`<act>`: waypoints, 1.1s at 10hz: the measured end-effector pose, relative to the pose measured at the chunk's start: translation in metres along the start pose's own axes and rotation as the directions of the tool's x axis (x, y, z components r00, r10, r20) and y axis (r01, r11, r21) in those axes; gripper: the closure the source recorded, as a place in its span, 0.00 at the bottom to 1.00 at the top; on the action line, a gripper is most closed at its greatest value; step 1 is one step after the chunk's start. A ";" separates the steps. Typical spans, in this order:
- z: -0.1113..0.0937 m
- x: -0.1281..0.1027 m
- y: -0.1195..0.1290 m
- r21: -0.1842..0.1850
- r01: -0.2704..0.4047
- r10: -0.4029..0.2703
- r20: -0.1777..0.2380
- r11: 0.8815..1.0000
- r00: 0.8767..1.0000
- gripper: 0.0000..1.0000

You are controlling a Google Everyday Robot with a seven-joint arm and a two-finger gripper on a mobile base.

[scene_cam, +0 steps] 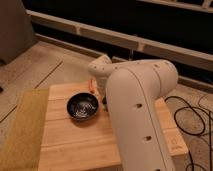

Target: Place the eraser on the white sponge

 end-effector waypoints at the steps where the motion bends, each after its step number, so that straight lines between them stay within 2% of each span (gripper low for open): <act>1: 0.001 0.003 -0.003 0.001 -0.013 0.013 -0.007 1.000 1.000 1.00; 5: 0.003 0.014 -0.014 0.007 -0.055 0.055 -0.029 0.998 0.998 1.00; 8: 0.012 0.019 -0.023 -0.008 -0.089 0.088 -0.060 0.996 0.994 1.00; 9: 0.014 0.018 -0.023 -0.017 -0.087 0.086 -0.066 0.996 0.994 0.96; 11: 0.017 0.011 -0.024 -0.034 -0.074 0.072 -0.064 0.997 0.995 0.76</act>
